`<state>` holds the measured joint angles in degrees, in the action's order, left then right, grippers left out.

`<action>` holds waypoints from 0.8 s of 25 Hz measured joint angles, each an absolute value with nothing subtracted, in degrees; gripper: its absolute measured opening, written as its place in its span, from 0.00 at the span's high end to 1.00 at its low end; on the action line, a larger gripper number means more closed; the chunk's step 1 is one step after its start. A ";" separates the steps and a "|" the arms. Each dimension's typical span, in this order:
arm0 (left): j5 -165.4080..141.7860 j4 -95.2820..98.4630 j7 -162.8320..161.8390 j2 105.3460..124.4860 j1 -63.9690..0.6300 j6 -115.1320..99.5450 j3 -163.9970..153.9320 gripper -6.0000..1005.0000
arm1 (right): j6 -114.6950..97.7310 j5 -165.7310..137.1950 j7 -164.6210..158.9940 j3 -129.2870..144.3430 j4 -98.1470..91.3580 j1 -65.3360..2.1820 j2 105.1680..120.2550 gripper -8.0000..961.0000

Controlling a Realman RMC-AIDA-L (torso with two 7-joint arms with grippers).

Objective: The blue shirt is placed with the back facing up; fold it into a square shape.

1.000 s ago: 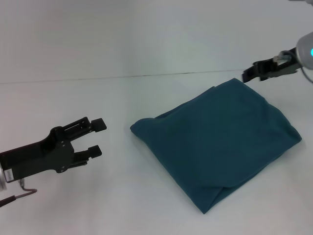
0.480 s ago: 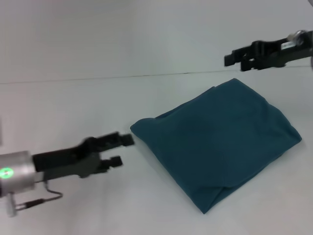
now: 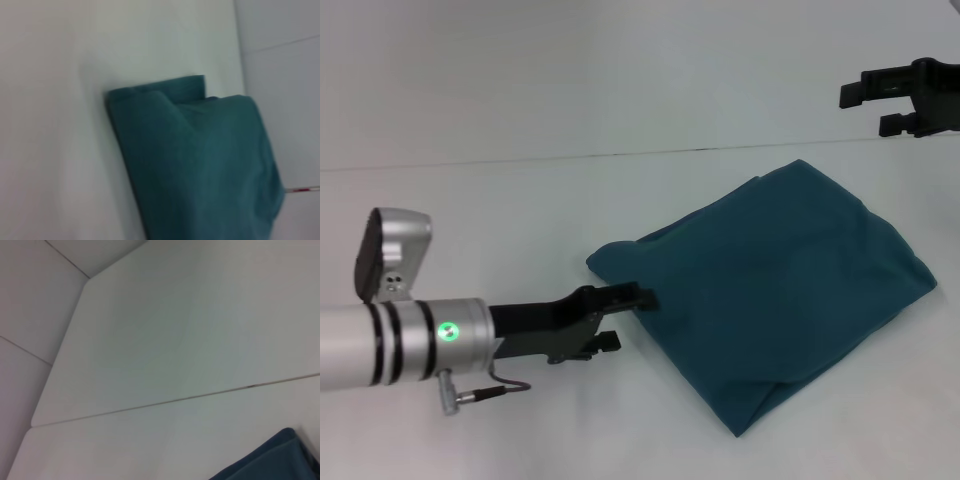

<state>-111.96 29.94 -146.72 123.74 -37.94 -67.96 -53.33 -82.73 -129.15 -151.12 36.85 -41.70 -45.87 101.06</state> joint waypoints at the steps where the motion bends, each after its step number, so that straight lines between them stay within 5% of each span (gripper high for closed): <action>1: -112.02 29.11 -146.77 123.77 -38.57 -66.84 -53.58 0.07 | -82.84 -129.13 -150.99 36.48 -41.69 -45.70 101.00 0.06; 20: -111.55 17.00 -146.14 124.63 -49.20 -54.45 -56.78 0.07 | -84.18 -129.01 -150.68 35.22 -41.61 -45.08 100.63 0.02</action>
<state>-111.55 17.00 -146.14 124.63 -49.20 -54.45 -56.78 -84.18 -129.01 -150.68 35.22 -41.61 -45.08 100.63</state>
